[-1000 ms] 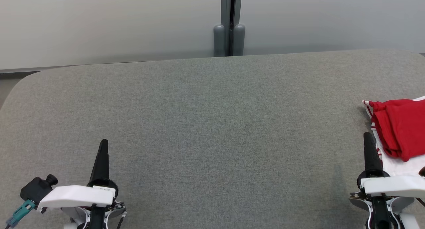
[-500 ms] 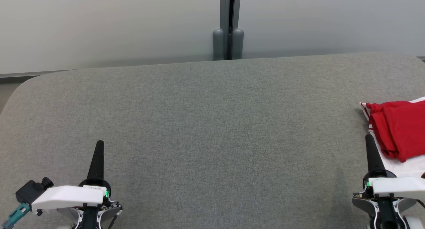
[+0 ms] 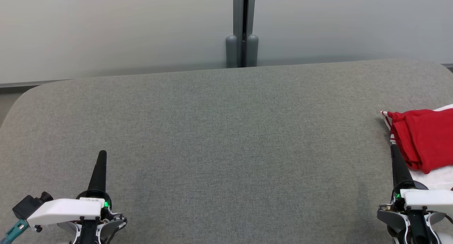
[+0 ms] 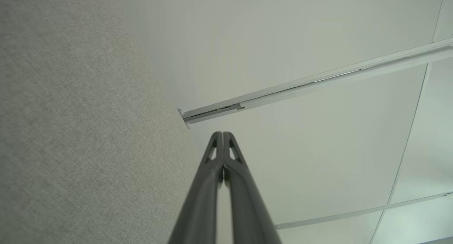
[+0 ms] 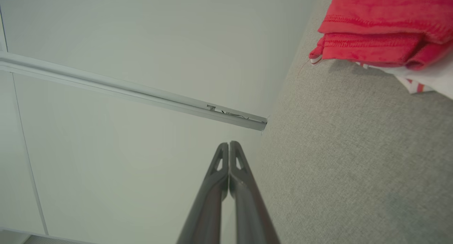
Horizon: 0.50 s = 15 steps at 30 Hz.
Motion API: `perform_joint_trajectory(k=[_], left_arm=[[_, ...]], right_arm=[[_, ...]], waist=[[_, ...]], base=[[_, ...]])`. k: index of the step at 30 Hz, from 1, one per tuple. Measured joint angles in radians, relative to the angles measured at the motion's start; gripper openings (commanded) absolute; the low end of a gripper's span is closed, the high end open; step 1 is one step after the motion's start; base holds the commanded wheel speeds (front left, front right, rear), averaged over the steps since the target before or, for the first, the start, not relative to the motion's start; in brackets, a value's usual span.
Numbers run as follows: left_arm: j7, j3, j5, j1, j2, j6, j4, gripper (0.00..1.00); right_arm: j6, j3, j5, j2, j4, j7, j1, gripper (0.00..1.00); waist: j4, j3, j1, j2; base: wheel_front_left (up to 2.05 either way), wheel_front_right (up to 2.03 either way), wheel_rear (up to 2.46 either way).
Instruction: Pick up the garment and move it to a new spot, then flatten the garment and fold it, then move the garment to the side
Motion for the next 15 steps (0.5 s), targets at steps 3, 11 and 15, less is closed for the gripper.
perform_joint_trajectory(k=[3, 11, 15], left_arm=[[0.006, 0.005, -0.020, 0.000, 0.000, 0.000, 0.002, 0.00], [0.024, 0.018, -0.073, -0.002, 0.000, -0.004, 0.004, 0.00], [0.032, 0.026, -0.095, -0.003, -0.001, -0.006, 0.006, 0.00]], right_arm=[[0.000, -0.004, 0.025, 0.000, 0.000, 0.008, 0.001, 0.00], [0.000, -0.012, 0.088, 0.000, 0.000, 0.026, 0.003, 0.00], [0.000, -0.016, 0.117, 0.000, 0.000, 0.037, 0.004, 0.00]], waist=[[-0.001, -0.003, 0.0000, 0.0000], [-0.003, -0.012, 0.0000, 0.0000], [-0.004, -0.017, 0.0000, 0.0000]], base=[[0.00, 0.00, 0.00], [0.00, 0.00, 0.00], [0.00, 0.00, 0.00]])
